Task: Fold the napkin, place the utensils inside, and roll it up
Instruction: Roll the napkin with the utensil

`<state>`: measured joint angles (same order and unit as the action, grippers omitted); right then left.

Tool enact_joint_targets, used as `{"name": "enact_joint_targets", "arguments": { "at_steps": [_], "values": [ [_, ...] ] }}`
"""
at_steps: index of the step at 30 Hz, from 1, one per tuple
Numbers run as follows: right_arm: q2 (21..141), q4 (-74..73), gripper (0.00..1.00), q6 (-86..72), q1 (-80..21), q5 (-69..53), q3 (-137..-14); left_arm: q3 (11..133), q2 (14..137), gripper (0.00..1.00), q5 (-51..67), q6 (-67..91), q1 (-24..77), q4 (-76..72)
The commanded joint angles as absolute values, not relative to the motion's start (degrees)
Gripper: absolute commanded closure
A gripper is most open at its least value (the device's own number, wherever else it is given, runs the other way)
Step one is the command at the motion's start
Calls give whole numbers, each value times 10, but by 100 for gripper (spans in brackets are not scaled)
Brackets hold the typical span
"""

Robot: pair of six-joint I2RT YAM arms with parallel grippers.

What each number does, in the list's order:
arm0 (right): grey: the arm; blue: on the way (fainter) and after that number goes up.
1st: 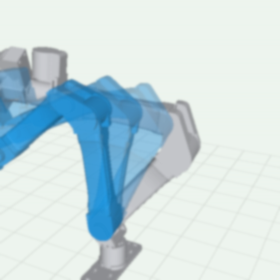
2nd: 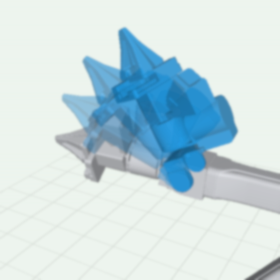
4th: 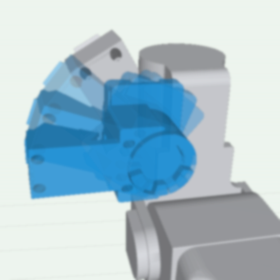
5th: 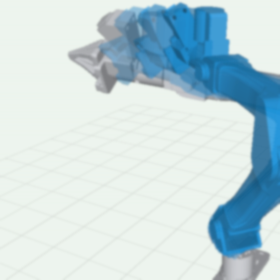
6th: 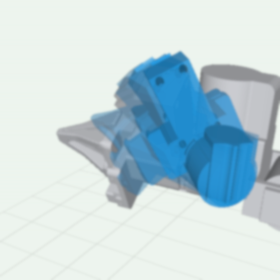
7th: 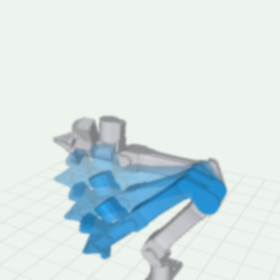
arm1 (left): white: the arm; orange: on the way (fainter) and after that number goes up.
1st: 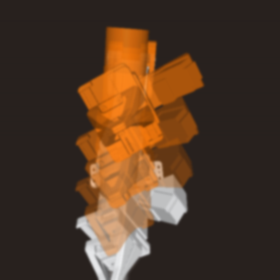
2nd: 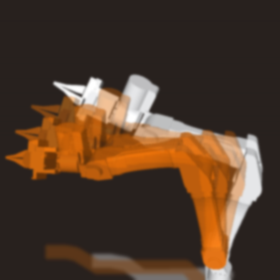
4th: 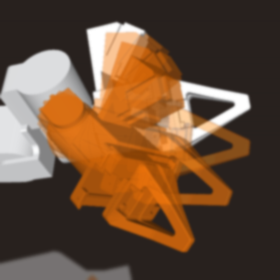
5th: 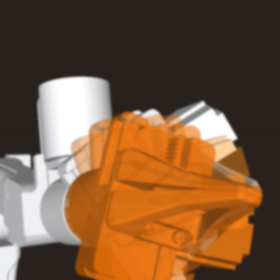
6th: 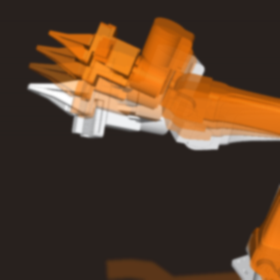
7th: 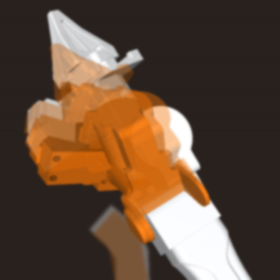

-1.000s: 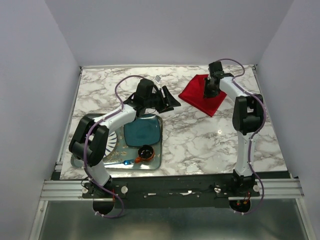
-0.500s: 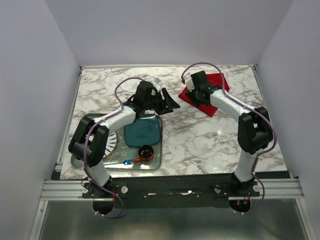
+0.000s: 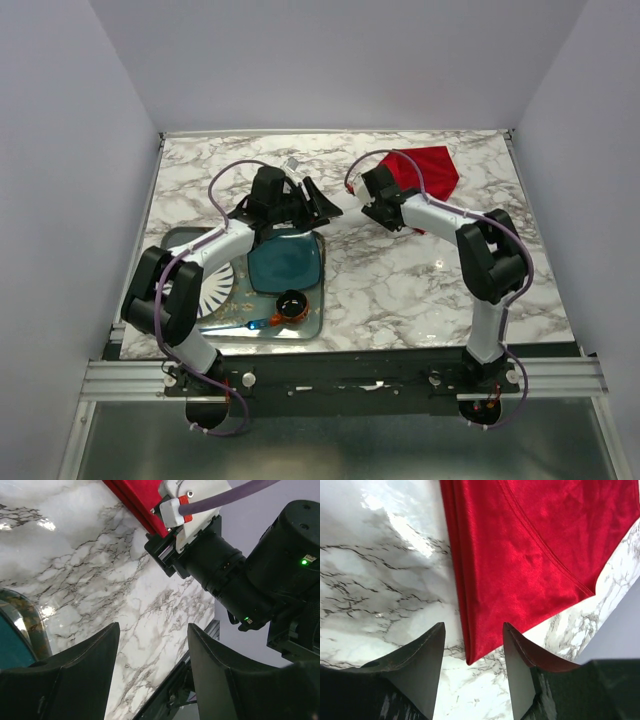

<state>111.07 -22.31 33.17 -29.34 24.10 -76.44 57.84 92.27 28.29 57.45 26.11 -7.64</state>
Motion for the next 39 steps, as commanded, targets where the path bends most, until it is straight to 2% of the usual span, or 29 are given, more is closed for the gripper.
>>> {"name": "enact_joint_targets", "arguments": {
  "at_steps": [1,6,18,28,29,30,33,39],
  "values": [
    [1139,-192,44,335,-301,243,-759,556,890,35,283,580,244,-96],
    [1166,-171,56,341,-301,268,-772,554,886,35,287,581,239,-98],
    [1199,-148,63,358,-301,299,-783,548,889,35,289,584,232,-105],
    [1208,-149,63,358,-301,298,-791,545,887,35,290,584,231,-107],
    [1209,-153,65,359,-301,297,-795,544,888,35,289,584,230,-106],
    [1211,-157,73,359,-301,296,-798,544,887,35,289,583,230,-107],
    [1217,-178,90,354,-301,288,-809,541,889,35,287,584,230,-107],
    [1216,-204,98,333,-301,283,-813,538,896,35,289,588,227,-113]
  ]
}}
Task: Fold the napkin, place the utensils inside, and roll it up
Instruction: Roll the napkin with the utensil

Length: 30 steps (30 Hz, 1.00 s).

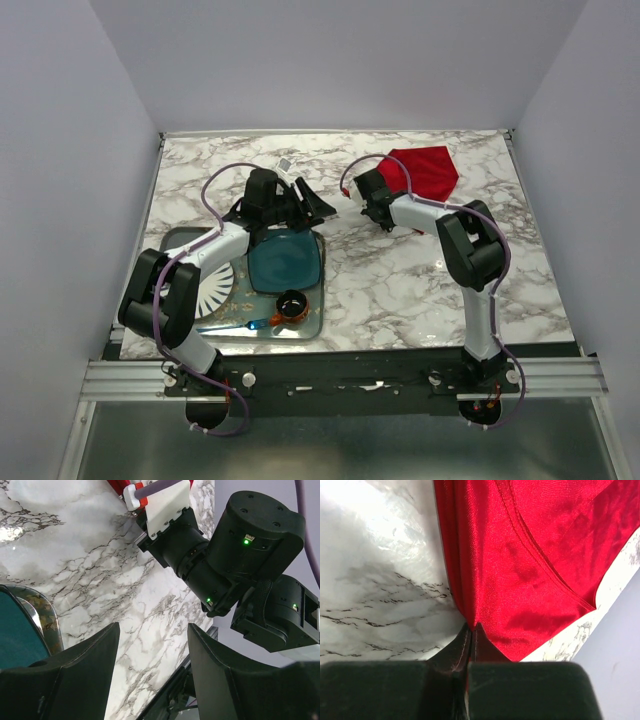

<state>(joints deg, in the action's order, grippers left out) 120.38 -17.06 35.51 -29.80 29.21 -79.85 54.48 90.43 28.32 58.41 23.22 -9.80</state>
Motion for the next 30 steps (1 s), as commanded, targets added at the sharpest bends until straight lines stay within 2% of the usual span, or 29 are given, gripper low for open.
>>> {"name": "enact_joint_targets", "arguments": {
  "at_steps": [1,19,30],
  "values": [
    [1216,-208,99,328,-301,284,-814,538,897,35,289,589,227,-113],
    [1144,-334,100,150,-335,195,-790,490,867,34,280,586,217,-120],
    [1103,-355,100,84,-347,84,-781,471,878,34,286,594,219,-134]
  ]
}}
